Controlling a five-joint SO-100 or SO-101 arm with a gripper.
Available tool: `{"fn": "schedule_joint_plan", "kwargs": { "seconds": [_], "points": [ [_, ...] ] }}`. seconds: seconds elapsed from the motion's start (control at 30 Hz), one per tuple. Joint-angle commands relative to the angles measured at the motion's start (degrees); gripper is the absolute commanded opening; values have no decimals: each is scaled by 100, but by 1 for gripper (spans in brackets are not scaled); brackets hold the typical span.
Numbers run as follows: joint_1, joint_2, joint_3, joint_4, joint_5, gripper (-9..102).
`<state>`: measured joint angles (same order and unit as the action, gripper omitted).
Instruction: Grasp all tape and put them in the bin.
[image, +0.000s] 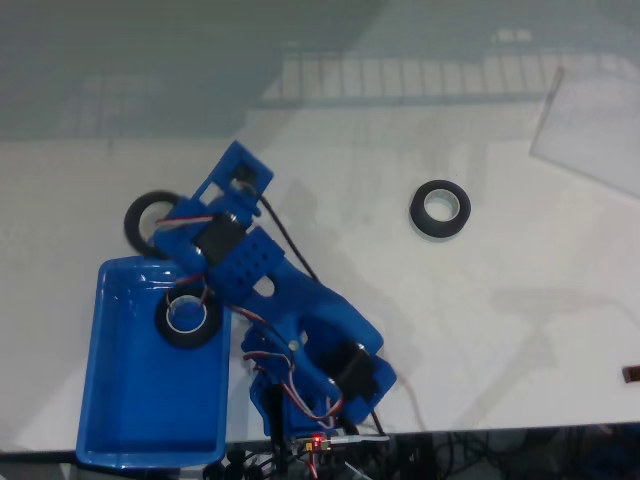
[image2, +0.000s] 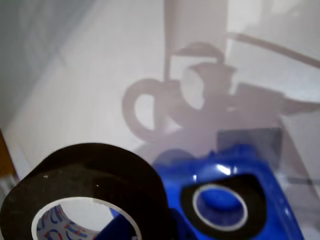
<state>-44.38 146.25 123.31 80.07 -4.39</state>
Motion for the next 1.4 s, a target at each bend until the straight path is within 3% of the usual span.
{"fn": "schedule_joint_plan", "kwargs": {
  "seconds": [0.0,0.2,0.37,0.7,0.97,1.17,1.37],
  "points": [
    [-747,299,141,0,62,0],
    [-1890,554,782,-18,281,0],
    [-2268,809,1099,-97,360,0],
    [-2250,773,1116,-158,114,1],
    [-2197,879,1230,-378,826,31],
    [-2057,782,1230,-668,1099,34],
    [-782,545,1169,-1222,1257,36]
  ]
}}
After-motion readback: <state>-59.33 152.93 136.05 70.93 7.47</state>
